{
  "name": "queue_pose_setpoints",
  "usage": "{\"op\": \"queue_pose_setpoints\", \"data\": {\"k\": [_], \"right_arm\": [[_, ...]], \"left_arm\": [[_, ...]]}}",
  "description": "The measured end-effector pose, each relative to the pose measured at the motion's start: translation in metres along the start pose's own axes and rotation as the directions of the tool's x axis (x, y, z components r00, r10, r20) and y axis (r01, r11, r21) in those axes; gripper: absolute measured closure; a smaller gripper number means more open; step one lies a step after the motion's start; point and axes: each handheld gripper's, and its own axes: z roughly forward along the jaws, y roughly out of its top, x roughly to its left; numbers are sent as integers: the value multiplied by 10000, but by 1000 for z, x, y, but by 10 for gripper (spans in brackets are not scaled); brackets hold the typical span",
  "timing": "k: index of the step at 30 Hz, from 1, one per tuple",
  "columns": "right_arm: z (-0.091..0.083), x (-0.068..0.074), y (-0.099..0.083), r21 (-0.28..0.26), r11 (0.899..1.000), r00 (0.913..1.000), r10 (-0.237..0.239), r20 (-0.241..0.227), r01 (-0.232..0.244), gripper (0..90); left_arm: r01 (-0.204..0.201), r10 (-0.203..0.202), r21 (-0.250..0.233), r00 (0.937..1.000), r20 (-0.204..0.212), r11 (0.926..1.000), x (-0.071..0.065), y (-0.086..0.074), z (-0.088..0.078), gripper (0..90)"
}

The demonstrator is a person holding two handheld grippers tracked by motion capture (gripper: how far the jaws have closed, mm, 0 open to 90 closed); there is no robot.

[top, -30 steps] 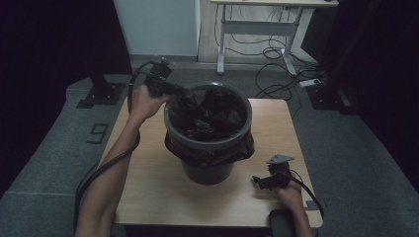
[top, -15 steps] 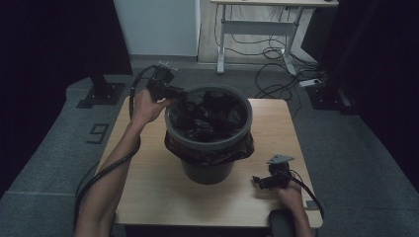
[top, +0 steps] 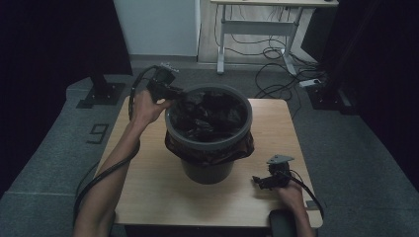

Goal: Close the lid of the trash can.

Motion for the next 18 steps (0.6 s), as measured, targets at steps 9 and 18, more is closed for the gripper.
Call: {"op": "queue_pose_setpoints", "data": {"k": [9,18], "right_arm": [[-2,-1,2,254,9994,9995,-210,-246,216,0],[-17,1,22,-92,9993,9976,-363,-584,358,0]], "left_arm": [[311,-281,-352,9962,820,9989,11,-7,2,722],[294,-269,-519,9985,477,9982,13,-10,2,600]]}}
